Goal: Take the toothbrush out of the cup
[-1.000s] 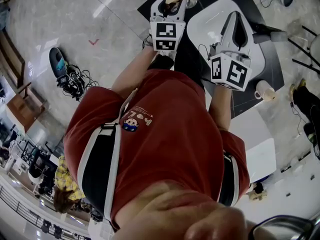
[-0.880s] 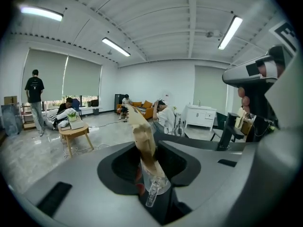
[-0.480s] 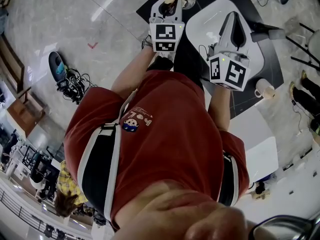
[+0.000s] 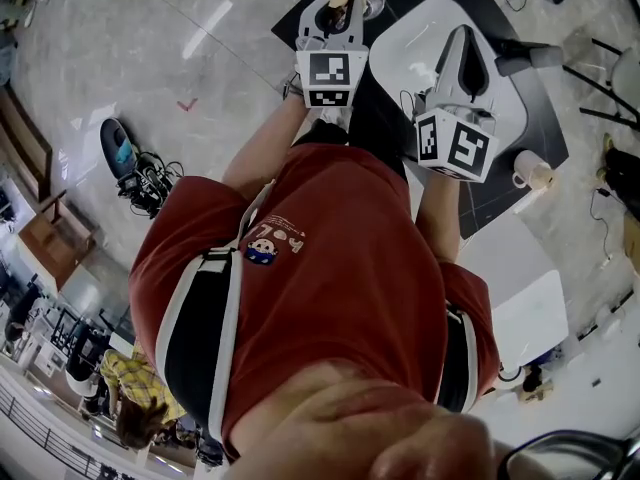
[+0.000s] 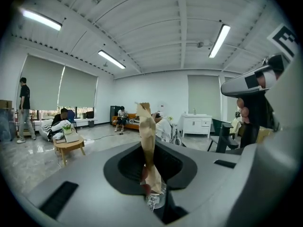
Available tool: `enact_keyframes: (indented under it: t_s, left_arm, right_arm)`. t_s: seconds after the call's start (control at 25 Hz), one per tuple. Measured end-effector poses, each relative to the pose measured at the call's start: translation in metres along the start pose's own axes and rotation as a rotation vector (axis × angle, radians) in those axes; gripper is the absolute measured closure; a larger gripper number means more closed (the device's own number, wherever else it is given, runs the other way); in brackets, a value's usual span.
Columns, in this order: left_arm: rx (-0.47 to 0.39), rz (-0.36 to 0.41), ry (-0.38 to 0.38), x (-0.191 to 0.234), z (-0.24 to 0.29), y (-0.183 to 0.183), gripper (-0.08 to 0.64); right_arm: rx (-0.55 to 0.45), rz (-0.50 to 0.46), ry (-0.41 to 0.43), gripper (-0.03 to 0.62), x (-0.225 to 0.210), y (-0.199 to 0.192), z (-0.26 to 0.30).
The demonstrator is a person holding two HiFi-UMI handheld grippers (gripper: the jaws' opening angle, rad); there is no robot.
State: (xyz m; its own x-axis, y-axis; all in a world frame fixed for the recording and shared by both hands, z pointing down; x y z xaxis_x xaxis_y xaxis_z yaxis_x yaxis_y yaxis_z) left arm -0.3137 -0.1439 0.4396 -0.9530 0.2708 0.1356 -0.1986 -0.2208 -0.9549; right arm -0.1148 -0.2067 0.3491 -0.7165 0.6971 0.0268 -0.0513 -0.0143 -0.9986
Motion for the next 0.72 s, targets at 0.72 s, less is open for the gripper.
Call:
enact_keyframes:
  t_s: [0.72]
  left_arm:
    - [-0.197,0.077,-0.129,-0.021,-0.055,0.051,0.512]
  right_arm:
    - [-0.080,-0.010,-0.128,0.583,0.015,0.016,-0.065]
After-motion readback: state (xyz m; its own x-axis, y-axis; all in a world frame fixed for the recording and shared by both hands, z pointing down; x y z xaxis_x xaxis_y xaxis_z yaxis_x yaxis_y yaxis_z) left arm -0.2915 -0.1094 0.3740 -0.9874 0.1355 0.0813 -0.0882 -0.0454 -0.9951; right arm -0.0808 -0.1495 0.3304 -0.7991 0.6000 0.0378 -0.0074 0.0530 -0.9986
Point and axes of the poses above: the fingertips, and each gripper's own axes: z forward along the fingers, x to its left, y out of its top, the point moved 10 cm from there along -z, backward along the fingers, and after that the axes turned 5 degrees about -z, right-handed, at the moved point
